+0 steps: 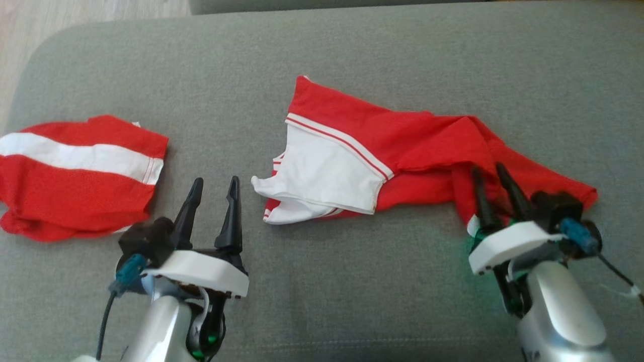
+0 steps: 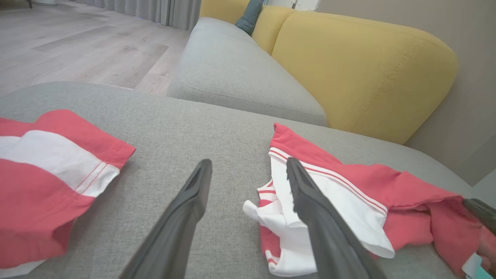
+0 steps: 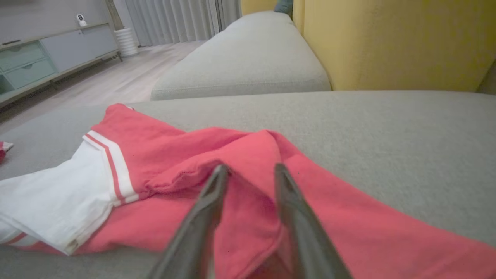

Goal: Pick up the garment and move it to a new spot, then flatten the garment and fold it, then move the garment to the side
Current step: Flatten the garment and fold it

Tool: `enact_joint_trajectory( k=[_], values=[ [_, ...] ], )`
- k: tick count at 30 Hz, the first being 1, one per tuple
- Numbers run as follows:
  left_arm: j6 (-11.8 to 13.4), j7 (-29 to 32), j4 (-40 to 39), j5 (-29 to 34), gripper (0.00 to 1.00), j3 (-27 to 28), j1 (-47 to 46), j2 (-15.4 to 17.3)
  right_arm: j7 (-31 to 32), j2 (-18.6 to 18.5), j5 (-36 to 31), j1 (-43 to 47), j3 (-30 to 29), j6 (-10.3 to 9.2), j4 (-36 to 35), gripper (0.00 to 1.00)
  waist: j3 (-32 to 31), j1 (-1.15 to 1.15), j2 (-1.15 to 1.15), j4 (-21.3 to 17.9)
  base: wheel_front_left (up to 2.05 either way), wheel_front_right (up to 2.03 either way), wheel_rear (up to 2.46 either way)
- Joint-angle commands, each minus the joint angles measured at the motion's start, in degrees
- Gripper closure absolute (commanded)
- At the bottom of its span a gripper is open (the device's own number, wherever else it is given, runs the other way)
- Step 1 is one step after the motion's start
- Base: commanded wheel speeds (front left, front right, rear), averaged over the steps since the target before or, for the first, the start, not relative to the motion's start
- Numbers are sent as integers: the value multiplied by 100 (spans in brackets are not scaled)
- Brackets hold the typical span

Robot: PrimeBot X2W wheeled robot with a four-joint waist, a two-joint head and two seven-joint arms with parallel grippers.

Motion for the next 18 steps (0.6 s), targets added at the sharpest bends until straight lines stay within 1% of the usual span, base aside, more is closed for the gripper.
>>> enact_joint_trajectory(
  k=[1,6,8,9,12,14,18],
  values=[
    [-28,-70,-154,44,0,138,-231,42,-115,7,-50,-268,100,-4,-158,100,18,0,0,13,0,0,0],
    [-25,-70,-111,41,0,144,-250,42,-174,7,-324,-497,-122,-4,-330,100,-14,0,0,1,0,0,0],
    [-22,-70,-116,32,0,150,-262,42,-4,-27,-477,-645,-140,-4,-439,100,-20,0,0,1,0,0,0],
    [-18,-70,-127,21,0,147,-274,42,122,-119,-538,-754,-88,-4,-498,100,-5,0,0,9,0,0,0],
    [-21,-70,-165,-13,0,90,-333,42,548,-607,-653,-1214,187,-4,-648,100,101,0,0,78,0,0,0],
    [-33,-70,-163,-46,0,35,-363,42,859,-963,-528,-1566,489,-4,-684,100,181,0,0,155,0,0,0],
    [-21,-70,-161,-163,0,-74,-442,42,1410,-1925,-223,-2272,1249,-4,-631,100,381,0,0,400,0,0,0]
  ],
)
